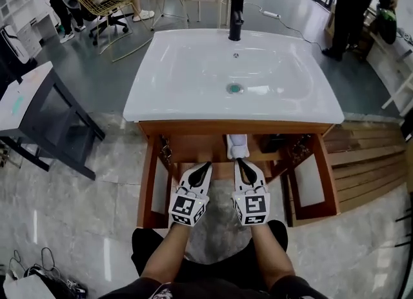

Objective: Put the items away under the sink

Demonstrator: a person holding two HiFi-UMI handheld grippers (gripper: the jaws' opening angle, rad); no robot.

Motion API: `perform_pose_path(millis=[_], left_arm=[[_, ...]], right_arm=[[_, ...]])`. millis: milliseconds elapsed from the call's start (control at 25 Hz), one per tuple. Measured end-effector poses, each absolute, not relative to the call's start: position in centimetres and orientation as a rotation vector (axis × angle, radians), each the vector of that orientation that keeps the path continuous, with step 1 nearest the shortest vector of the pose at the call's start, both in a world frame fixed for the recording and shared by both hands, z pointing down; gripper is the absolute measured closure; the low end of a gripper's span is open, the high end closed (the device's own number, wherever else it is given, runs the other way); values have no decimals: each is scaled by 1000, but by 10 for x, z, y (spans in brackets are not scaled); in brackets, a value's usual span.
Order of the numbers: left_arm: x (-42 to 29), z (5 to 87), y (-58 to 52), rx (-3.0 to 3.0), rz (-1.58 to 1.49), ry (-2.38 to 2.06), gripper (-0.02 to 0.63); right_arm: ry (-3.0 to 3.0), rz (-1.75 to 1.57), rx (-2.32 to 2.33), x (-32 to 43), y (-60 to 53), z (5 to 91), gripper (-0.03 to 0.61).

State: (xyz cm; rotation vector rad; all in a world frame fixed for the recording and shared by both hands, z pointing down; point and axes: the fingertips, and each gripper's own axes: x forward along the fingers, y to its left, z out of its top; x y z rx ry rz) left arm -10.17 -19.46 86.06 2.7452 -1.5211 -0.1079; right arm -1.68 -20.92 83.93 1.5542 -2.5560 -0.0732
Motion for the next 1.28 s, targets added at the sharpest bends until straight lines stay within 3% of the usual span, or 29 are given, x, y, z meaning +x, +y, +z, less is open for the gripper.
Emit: perform_pose_path(millis=[480, 760, 1280], left_arm=[[-115, 627, -146, 2626, -52, -1500, 606], [-122, 472, -132, 2669, -4, -1504, 606], [-99, 405, -97, 2629, -41, -1395, 606]], right_arm=[[-2570, 146, 1493, -29, -137, 633, 555], [-2589, 106, 1486, -28, -119, 482, 555], [-2688, 139, 1512, -27, -96, 389, 555]])
